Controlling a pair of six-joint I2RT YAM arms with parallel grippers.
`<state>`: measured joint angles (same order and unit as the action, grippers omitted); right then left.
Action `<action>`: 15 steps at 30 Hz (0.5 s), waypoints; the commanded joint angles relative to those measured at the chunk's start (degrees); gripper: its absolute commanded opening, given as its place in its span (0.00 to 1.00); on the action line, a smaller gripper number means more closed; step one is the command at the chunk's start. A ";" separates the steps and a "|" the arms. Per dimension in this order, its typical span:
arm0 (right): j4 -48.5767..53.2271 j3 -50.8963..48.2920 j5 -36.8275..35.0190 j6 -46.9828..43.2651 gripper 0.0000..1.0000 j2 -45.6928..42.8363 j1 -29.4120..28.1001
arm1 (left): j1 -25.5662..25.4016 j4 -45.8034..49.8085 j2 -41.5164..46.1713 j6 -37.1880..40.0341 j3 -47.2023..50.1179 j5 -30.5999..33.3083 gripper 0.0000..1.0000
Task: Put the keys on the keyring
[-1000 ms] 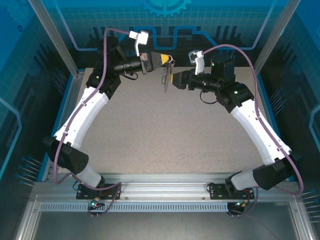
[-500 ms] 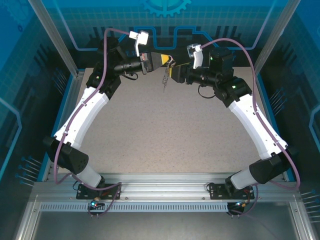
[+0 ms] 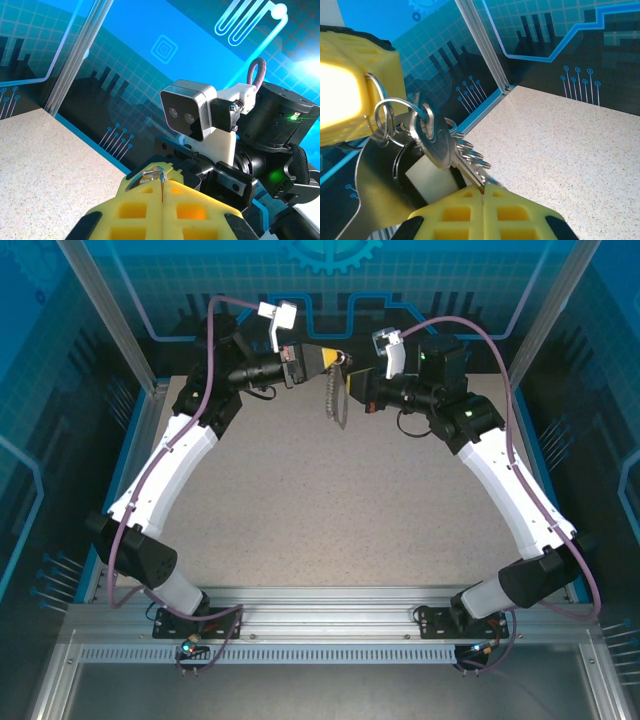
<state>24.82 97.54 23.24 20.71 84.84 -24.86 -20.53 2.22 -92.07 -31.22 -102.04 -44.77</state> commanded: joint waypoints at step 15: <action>2.82 -0.43 1.28 -3.04 0.00 -1.00 -3.79 | -0.40 -4.66 1.87 -1.30 1.26 1.57 0.00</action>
<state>26.63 97.38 24.01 18.94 84.71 -27.03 -20.56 0.75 -92.07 -31.62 -101.27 -44.10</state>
